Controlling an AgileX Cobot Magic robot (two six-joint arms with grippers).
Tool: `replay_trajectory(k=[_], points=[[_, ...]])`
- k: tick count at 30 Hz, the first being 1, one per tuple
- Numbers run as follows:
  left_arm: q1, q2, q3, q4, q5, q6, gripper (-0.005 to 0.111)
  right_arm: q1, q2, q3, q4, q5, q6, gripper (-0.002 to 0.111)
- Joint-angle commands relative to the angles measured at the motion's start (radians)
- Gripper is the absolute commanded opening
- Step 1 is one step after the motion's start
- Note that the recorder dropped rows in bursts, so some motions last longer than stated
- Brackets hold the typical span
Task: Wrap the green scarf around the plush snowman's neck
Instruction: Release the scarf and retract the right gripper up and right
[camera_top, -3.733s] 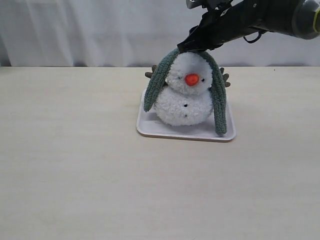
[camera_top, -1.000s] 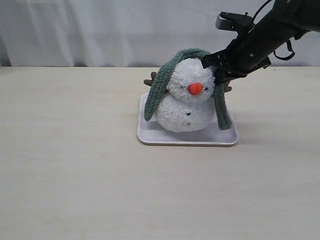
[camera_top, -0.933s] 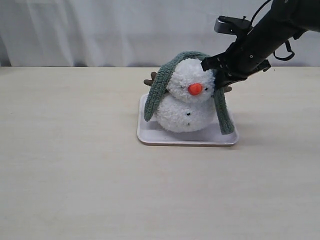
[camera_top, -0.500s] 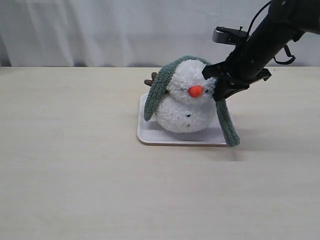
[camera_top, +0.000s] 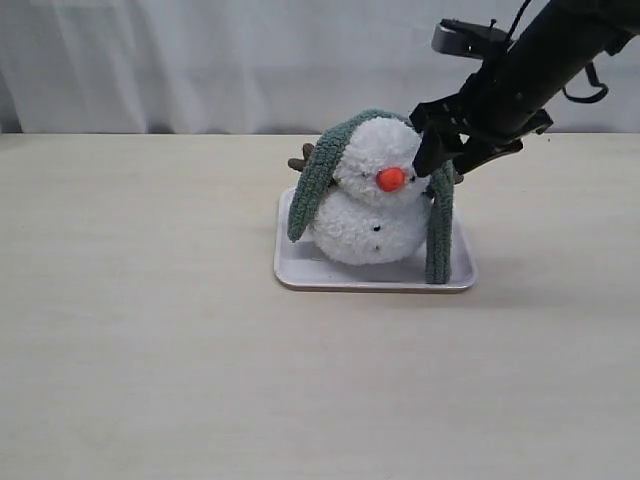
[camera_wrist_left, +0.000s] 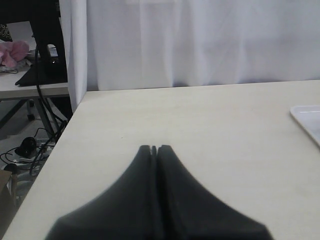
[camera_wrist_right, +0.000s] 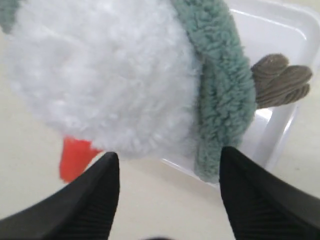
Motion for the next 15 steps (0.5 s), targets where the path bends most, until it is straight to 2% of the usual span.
replay_trajectory(k=[1, 4, 10, 15], points=[[-0.004, -0.002, 0.002, -0.005, -0.012, -0.001, 0.0, 0.0, -0.091, -0.008, 0.007, 0.045, -0.009, 0.057], [-0.004, -0.002, 0.002, -0.005, -0.012, -0.001, 0.0, 0.0, -0.152, 0.003, 0.007, 0.101, -0.001, 0.054], [-0.004, -0.002, 0.002, -0.005, -0.012, -0.001, 0.0, 0.0, -0.356, 0.165, 0.031, -0.011, -0.001, 0.026], [-0.004, -0.002, 0.002, -0.005, -0.012, -0.001, 0.0, 0.0, -0.58, 0.383, 0.06, -0.176, -0.072, 0.006]])
